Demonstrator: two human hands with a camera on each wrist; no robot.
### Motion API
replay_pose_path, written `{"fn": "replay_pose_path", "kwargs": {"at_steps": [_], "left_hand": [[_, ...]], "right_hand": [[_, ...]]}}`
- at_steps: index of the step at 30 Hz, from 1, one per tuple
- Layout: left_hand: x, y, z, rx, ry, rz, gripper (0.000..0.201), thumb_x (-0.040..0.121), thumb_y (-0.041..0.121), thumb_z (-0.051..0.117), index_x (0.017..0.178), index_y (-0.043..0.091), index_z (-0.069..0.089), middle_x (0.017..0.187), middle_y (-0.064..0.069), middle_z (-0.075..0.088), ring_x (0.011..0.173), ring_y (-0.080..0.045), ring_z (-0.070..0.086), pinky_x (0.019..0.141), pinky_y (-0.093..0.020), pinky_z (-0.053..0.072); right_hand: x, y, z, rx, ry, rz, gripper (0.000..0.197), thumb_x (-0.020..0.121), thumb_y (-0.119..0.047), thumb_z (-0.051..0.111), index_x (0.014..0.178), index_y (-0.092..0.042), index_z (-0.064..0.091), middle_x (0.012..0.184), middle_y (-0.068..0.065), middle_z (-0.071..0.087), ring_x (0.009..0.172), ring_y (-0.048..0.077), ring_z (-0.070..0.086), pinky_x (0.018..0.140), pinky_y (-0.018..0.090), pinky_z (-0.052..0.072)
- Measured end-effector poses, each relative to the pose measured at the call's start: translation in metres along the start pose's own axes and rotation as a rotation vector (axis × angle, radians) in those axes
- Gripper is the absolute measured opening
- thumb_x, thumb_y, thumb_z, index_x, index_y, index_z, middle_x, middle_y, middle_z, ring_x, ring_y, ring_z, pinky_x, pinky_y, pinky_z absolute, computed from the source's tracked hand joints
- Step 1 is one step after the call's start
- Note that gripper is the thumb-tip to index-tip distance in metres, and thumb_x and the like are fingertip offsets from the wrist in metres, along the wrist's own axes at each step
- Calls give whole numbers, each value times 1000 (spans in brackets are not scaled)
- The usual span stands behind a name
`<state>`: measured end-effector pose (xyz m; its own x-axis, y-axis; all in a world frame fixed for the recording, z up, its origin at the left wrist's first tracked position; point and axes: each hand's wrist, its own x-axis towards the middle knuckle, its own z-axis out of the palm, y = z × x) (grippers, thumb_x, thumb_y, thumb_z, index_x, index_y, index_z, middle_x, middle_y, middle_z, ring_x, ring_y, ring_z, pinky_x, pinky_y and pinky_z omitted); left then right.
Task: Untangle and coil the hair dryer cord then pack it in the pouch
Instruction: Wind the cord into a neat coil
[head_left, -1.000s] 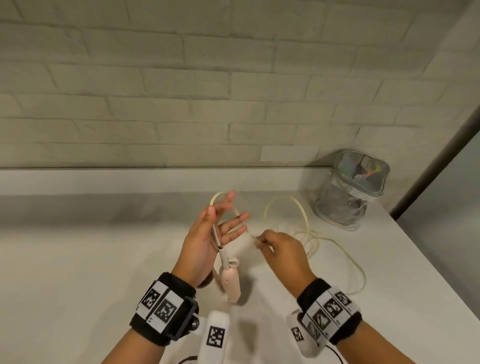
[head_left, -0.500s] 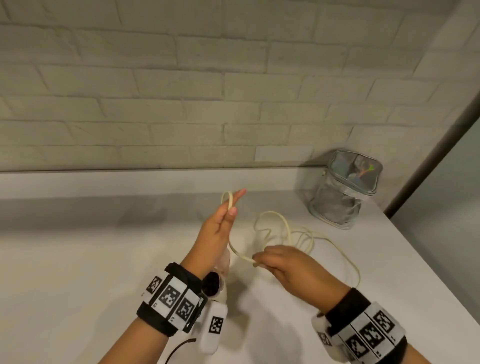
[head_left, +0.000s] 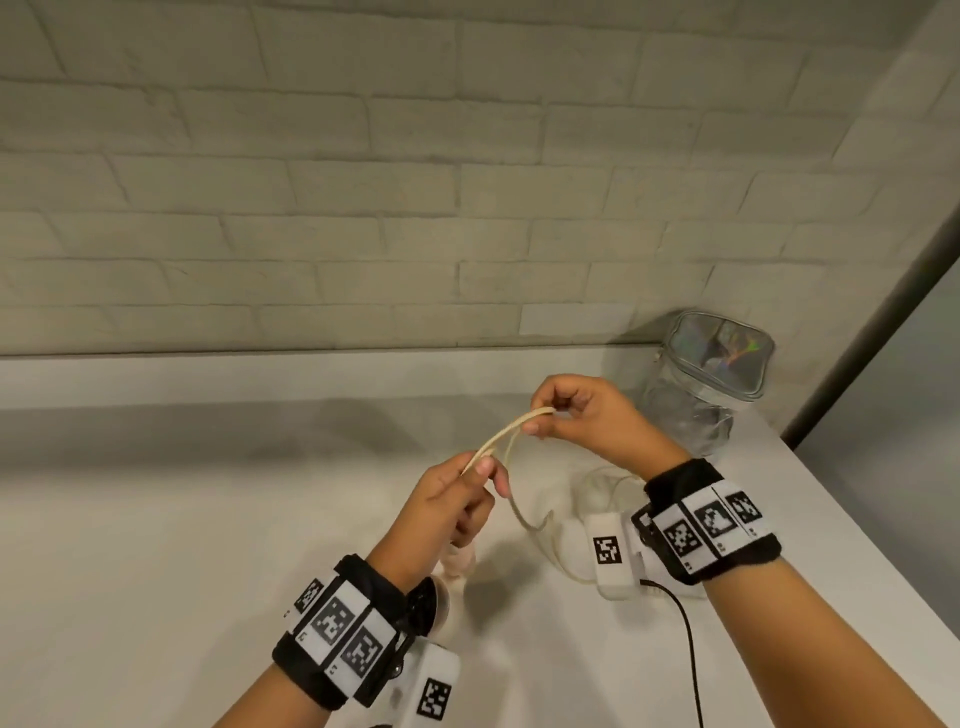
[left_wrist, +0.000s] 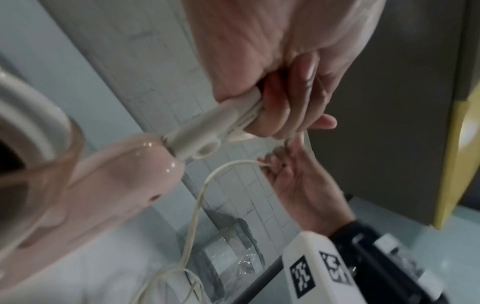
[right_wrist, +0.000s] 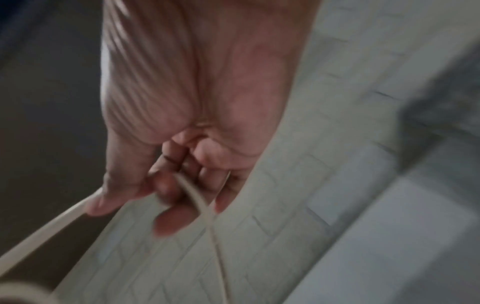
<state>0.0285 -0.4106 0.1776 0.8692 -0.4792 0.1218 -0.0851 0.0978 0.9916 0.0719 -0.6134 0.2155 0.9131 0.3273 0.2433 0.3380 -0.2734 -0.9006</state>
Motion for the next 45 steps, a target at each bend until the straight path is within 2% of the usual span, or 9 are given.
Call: {"fn": "replay_pose_path", "kwargs": {"at_steps": [5, 9, 16, 21, 24, 27, 30, 39, 45], "left_hand": [[-4, 0, -5, -68, 16, -11, 36, 80, 51, 43, 75, 18, 54, 43, 10, 25, 40, -8, 15, 39, -17, 19], [-2, 0, 7, -31, 35, -22, 31, 87, 45, 39, 77, 18, 51, 43, 11, 25, 40, -7, 15, 39, -17, 16], [1, -3, -4, -151, 198, 6, 33, 87, 40, 33, 88, 13, 52, 43, 11, 27, 39, -5, 18, 39, -17, 17], [7, -5, -29, -324, 335, 33, 34, 92, 43, 35, 96, 15, 53, 43, 11, 27, 34, -3, 18, 39, -19, 13], [6, -7, -40, -392, 359, 31, 36, 89, 41, 31, 99, 16, 55, 42, 11, 27, 33, -3, 18, 41, -23, 11], [5, -8, -41, -418, 323, 25, 38, 89, 40, 31, 99, 14, 57, 41, 11, 26, 33, -3, 17, 41, -23, 10], [7, -6, -34, -391, 265, 3, 38, 87, 39, 33, 95, 12, 58, 41, 9, 26, 32, -3, 17, 40, -22, 10], [10, 2, -8, -110, 204, 46, 35, 97, 31, 24, 106, 12, 52, 47, 0, 54, 43, -11, 50, 46, -20, 43], [3, 3, -1, 51, 100, 57, 36, 94, 44, 29, 107, 23, 55, 51, 0, 59, 46, -26, 46, 41, -26, 34]], "right_hand": [[-7, 37, 8, 431, -18, 131, 18, 76, -28, 70, 82, -15, 60, 70, 2, 67, 67, 16, 63, 73, 24, 53], [1, 38, 43, 397, 159, 285, 17, 97, -25, 39, 85, -18, 47, 61, 0, 46, 40, 10, 33, 36, 19, 31], [-35, 65, 82, -907, -245, 362, 29, 98, -29, 33, 115, -6, 40, 92, 14, 64, 81, 33, 60, 53, 31, 32], [-63, 47, 81, -810, -68, -1, 31, 96, -26, 36, 127, -19, 38, 107, 5, 63, 80, 26, 63, 59, 32, 49], [-70, 48, 65, -864, 53, -153, 36, 87, -10, 52, 120, -24, 50, 82, -1, 64, 61, 16, 61, 49, 23, 48], [-68, 39, 60, -722, 57, -10, 29, 89, -10, 56, 114, -25, 62, 93, -6, 70, 80, 9, 65, 67, 12, 42], [-60, 27, 65, -701, -106, 102, 24, 94, -21, 47, 112, -24, 63, 109, -5, 68, 98, 12, 61, 76, 15, 37], [-40, -36, 66, -609, -413, -55, 15, 91, -22, 53, 95, -14, 65, 90, 0, 68, 74, 5, 49, 68, 21, 36], [-39, -36, 50, -439, -143, -32, 22, 78, -33, 69, 63, -29, 55, 55, -26, 56, 52, 5, 47, 54, 19, 35]]}}
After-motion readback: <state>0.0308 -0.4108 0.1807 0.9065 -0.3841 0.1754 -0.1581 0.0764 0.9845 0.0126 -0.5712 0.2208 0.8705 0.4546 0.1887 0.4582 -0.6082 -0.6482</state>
